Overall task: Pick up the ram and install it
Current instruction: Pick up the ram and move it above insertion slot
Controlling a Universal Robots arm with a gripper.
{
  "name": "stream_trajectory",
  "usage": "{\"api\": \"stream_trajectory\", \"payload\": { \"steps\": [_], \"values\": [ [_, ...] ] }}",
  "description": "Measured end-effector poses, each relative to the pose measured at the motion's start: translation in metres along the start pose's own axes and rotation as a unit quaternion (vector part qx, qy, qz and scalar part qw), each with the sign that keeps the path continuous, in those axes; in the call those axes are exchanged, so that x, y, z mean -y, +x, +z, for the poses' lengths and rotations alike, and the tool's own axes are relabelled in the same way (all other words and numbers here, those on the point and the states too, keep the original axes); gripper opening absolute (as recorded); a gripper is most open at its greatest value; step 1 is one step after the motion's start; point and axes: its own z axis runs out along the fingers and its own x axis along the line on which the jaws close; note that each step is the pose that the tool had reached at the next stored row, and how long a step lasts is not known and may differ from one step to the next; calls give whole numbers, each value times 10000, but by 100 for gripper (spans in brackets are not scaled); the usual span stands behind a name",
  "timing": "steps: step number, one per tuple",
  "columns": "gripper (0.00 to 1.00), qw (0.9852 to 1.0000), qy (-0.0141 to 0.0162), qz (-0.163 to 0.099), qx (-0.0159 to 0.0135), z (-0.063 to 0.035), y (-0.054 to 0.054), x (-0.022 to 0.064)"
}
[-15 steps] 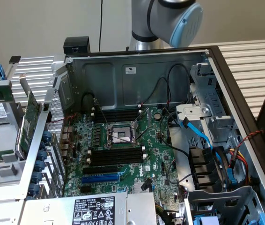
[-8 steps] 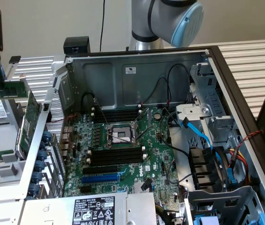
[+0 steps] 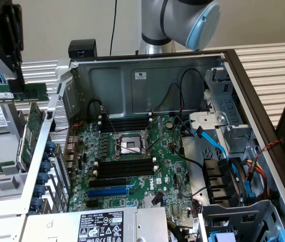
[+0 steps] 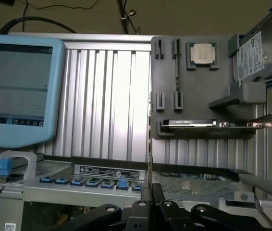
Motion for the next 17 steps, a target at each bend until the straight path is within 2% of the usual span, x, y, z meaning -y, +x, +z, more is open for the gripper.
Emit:
{"api": "stream_trajectory", "payload": {
  "steps": [17],
  "values": [
    [12,10000,-10,-1,4,-65,36,770]
  ]
}}
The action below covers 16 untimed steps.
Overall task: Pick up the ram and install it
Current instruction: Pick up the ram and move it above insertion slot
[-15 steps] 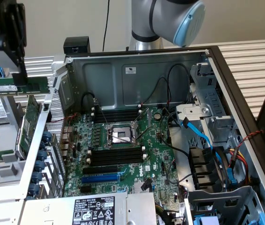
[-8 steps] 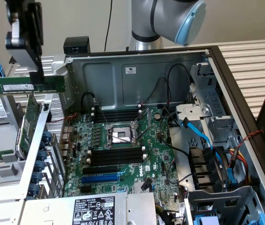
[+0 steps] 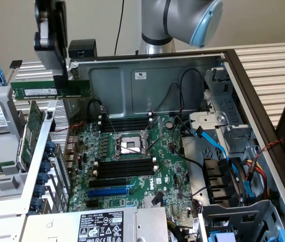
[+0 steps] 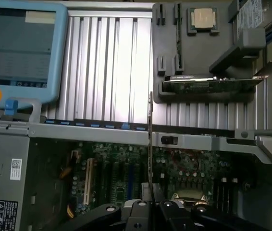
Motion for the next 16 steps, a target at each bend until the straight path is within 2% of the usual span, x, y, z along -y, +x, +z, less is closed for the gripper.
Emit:
{"api": "stream_trajectory", "payload": {
  "steps": [16],
  "values": [
    [12,10000,0,0,1,-45,18,728]
  ]
}}
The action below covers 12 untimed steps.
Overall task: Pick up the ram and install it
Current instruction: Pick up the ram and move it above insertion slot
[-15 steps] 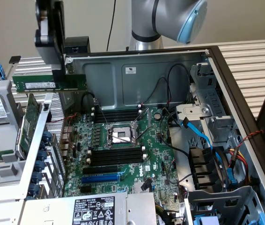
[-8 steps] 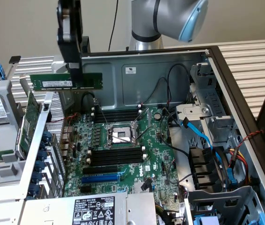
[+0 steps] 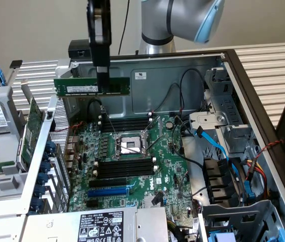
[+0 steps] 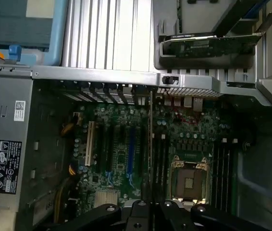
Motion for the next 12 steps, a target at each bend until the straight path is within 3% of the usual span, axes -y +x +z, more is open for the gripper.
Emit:
{"api": "stream_trajectory", "payload": {
  "steps": [6,12],
  "values": [
    [12,10000,0,0,0,11,-16,272],
    [12,10000,5,16,5,33,-44,374]
  ]
}}
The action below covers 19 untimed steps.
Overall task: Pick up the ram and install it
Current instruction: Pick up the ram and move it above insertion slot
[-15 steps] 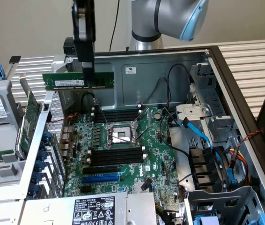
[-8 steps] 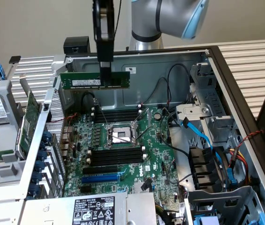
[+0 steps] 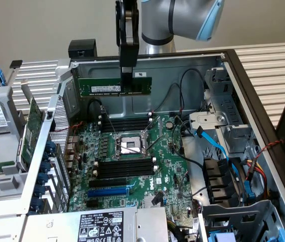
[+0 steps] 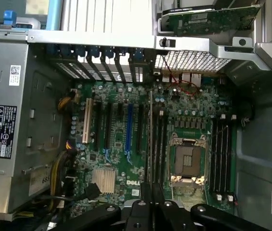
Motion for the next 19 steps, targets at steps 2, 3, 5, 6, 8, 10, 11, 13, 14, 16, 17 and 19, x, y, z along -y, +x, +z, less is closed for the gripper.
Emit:
{"api": "stream_trajectory", "payload": {
  "steps": [2,3,5,6,8,10,11,13,14,16,17,19],
  "values": [
    [12,10000,16,16,1,1,-9,8],
    [12,10000,29,30,1,0,-11,9],
    [12,10000,60,63,3,1,-16,11],
    [12,9999,75,79,5,1,-18,12],
    [12,9999,101,115,7,2,-22,14],
    [12,9998,116,143,10,6,-31,15],
    [12,9998,120,149,10,8,-40,15],
    [12,9998,128,154,10,16,-72,16],
    [12,9998,130,154,11,21,-102,18],
    [12,9998,132,154,11,31,-172,22],
    [12,9998,133,154,11,36,-208,25],
    [12,9998,134,154,10,46,-265,30]
  ]
}}
